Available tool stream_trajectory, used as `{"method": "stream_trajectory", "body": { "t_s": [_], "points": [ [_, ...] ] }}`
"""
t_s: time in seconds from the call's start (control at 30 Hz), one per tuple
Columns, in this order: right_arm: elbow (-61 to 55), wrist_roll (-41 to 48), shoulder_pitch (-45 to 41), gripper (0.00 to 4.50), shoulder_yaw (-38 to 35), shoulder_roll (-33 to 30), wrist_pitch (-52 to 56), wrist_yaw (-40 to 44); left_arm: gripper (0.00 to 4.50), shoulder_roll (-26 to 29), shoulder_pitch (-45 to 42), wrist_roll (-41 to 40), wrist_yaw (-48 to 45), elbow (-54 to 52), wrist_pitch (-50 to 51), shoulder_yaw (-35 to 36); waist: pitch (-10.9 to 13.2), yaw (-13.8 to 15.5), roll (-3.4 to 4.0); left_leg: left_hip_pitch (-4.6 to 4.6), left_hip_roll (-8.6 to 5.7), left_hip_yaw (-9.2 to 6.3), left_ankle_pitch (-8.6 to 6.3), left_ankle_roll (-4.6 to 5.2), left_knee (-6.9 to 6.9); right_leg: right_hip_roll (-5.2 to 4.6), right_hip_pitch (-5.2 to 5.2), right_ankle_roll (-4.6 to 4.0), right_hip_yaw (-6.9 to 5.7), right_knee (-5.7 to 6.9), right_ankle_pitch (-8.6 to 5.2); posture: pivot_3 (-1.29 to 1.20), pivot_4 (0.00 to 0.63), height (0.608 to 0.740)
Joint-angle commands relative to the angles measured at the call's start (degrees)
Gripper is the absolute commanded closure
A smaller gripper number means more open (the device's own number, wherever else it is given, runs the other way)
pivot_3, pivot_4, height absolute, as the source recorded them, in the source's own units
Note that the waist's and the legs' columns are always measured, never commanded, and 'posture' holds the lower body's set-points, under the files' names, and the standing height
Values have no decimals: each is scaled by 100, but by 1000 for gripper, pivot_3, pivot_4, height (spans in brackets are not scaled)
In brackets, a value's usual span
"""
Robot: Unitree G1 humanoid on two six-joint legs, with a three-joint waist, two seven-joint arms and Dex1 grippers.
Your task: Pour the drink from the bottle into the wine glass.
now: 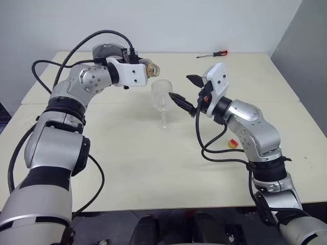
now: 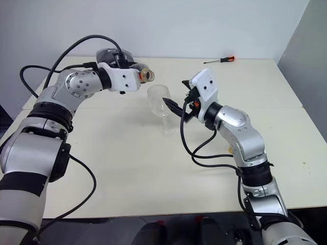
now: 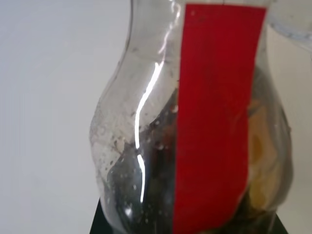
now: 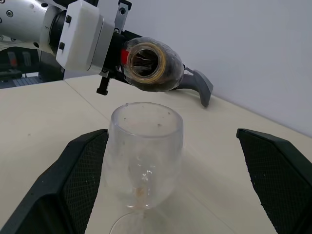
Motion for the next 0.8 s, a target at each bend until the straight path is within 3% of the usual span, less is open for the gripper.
{"method": "stream_trajectory", "body": {
  "t_s": [0.03,0.8],
  "points": [
    [-46,8,-151,0,-111,-9,-149,51,3517,140,-306,66,238,-42,-133,-24,0,0,0,0,0,1,0,0,0,0,0,0,0,0,0,0,150,740],
    [20,-31,-183,0,-103,-1,-199,92,3517,233,-626,606,813,83,-288,-420,0,-3,0,0,0,4,0,-1,0,-1,-2,0,2,2,0,0,150,740]
  ]
}}
